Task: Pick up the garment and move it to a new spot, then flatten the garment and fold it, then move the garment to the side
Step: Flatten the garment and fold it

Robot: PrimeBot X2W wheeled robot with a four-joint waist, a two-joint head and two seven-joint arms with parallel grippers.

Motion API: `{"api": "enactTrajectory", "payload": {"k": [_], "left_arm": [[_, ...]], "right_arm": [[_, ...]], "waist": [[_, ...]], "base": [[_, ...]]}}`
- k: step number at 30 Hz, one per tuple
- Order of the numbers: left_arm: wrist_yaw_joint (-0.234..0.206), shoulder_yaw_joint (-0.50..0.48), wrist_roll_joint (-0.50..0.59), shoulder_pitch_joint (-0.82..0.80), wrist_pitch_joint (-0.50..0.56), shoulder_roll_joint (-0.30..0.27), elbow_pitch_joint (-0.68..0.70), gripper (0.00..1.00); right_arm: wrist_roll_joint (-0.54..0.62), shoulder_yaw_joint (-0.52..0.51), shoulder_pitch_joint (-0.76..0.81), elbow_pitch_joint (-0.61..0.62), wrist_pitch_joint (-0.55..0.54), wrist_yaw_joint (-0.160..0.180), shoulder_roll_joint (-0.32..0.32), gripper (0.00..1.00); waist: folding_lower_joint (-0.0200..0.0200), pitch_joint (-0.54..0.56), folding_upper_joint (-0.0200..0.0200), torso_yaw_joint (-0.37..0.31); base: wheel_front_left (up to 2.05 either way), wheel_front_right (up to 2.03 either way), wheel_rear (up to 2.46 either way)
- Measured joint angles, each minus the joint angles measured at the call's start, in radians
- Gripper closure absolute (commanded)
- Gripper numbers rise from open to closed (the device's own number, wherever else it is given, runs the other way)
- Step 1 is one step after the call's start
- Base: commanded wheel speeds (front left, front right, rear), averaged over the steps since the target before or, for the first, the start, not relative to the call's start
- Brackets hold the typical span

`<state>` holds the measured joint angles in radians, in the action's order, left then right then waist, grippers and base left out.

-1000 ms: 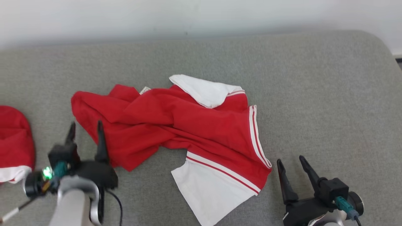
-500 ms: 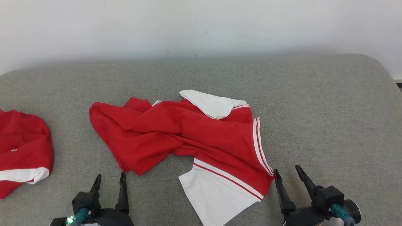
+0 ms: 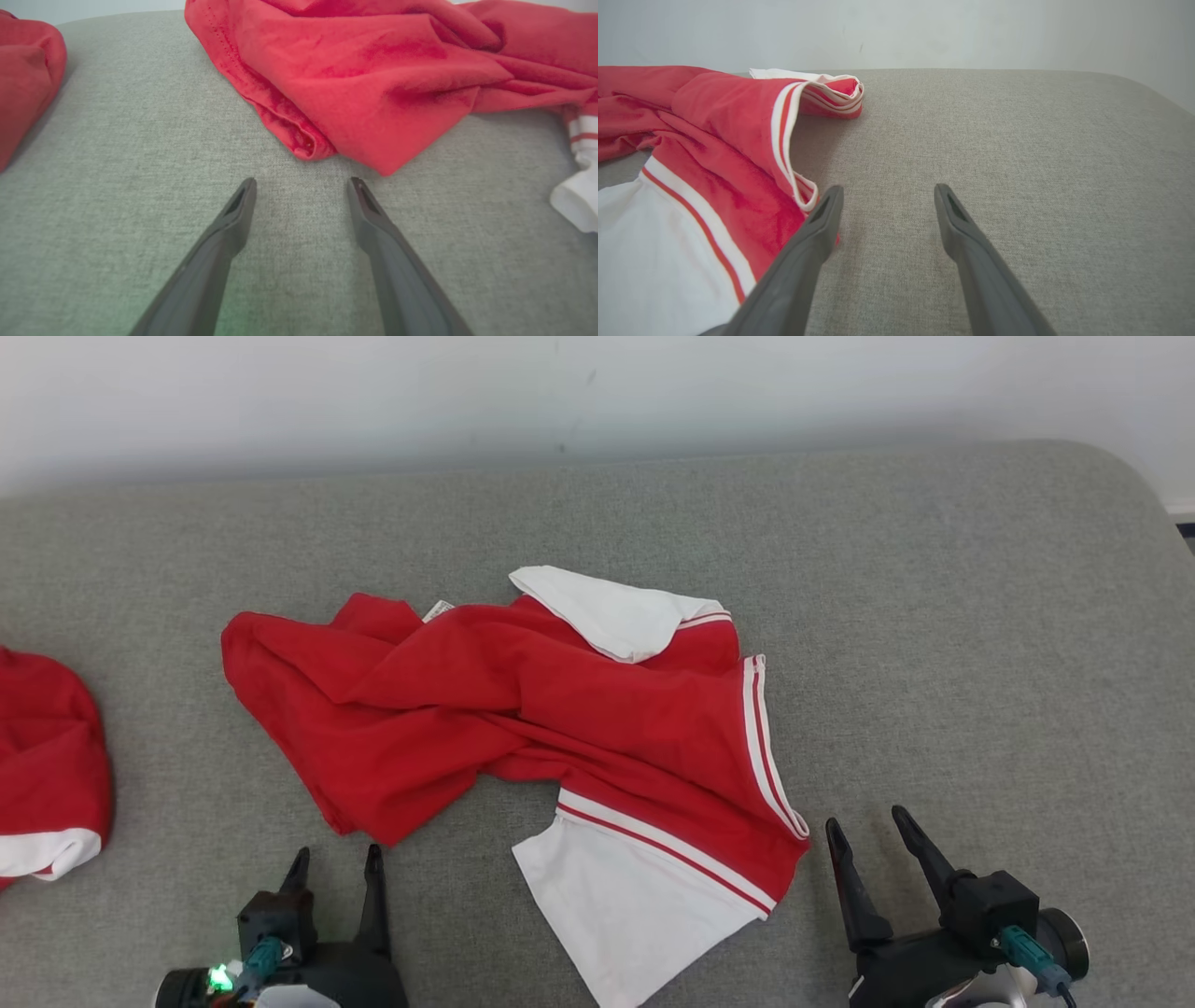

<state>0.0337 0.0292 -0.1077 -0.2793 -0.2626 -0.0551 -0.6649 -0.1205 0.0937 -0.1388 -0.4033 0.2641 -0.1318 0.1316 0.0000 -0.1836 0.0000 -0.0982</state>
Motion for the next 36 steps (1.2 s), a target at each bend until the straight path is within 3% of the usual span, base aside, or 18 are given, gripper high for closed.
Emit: {"api": "enactTrajectory", "payload": {"k": [10,14,15,16,26,36], "left_arm": [[-0.032,-0.016,0.046,-0.030,0.000,0.000,0.059,0.00],[-0.023,-0.015,0.047,-0.029,0.000,0.001,0.076,0.00],[-0.023,-0.015,0.047,-0.029,0.000,0.001,0.076,0.65],[-0.011,-0.012,0.046,-0.029,0.000,0.001,0.071,1.00],[0.019,-0.008,0.037,-0.021,0.000,0.003,0.058,1.00],[0.040,0.021,0.049,0.056,0.000,0.004,0.184,1.00]], "right_arm": [[0.000,-0.007,-0.012,0.009,0.000,0.000,0.003,0.00],[0.000,-0.006,-0.023,0.006,0.000,0.000,-0.001,0.00],[0.000,-0.006,-0.023,0.006,0.000,0.000,-0.001,0.00],[0.001,-0.005,-0.024,0.005,0.000,0.000,-0.005,0.00],[0.001,-0.004,-0.023,-0.005,0.000,0.000,-0.009,0.00],[-0.008,-0.009,0.029,-0.029,0.000,0.000,-0.038,0.00]], "waist": [[0.0000,-0.041,0.0000,-0.009],[0.0000,-0.049,0.0001,-0.006],[0.0000,-0.049,0.0001,-0.006],[0.0000,-0.049,0.0001,-0.004],[0.0000,-0.024,0.0001,0.014],[0.0000,0.064,0.0000,0.061]], "base": [[0.00,0.00,0.00],[0.00,0.00,0.00],[0.00,0.00,0.00],[0.00,0.00,0.00],[0.00,0.00,0.00],[0.00,0.00,0.00]]}}
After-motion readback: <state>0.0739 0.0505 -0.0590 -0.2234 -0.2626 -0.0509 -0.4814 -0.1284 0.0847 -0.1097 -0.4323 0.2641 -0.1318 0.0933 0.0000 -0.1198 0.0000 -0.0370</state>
